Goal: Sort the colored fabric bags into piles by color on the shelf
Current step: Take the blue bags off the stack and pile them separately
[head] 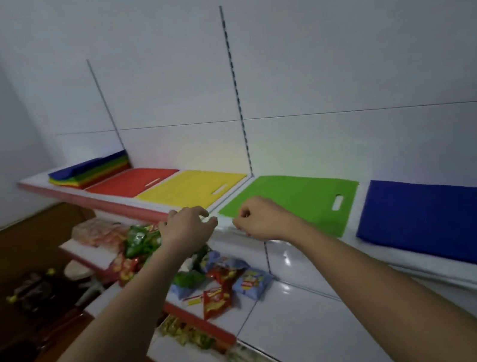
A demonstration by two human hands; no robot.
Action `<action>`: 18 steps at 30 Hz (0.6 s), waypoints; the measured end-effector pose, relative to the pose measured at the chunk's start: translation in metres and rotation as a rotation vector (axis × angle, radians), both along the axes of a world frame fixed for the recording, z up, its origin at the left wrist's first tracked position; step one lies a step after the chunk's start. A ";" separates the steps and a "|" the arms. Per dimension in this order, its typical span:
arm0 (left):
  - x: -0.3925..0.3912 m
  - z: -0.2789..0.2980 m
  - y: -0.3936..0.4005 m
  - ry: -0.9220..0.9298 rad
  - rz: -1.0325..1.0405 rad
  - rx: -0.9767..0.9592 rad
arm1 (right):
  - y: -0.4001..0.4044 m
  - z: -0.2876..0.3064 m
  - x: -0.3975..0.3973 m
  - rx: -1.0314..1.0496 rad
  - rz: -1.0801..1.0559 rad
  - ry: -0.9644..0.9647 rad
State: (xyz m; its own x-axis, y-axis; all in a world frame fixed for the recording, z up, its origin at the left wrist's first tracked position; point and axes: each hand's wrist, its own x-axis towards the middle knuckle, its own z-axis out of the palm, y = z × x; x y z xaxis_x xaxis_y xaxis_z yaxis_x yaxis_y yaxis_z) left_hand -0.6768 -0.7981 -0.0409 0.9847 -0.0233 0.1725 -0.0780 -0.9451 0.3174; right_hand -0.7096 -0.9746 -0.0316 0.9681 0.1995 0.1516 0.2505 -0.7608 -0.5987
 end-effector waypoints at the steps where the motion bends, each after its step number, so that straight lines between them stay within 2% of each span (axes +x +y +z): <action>1: -0.002 0.001 0.018 -0.006 0.030 -0.015 | 0.019 0.003 0.003 -0.005 0.044 -0.007; 6: -0.013 0.007 0.104 -0.045 0.143 -0.051 | 0.109 0.017 0.018 -0.041 0.195 -0.007; 14: -0.021 0.024 0.247 -0.052 0.306 0.007 | 0.260 0.034 0.045 -0.152 0.291 -0.035; 18: -0.024 0.024 0.327 -0.085 0.359 0.007 | 0.343 0.037 0.055 -0.132 0.341 -0.081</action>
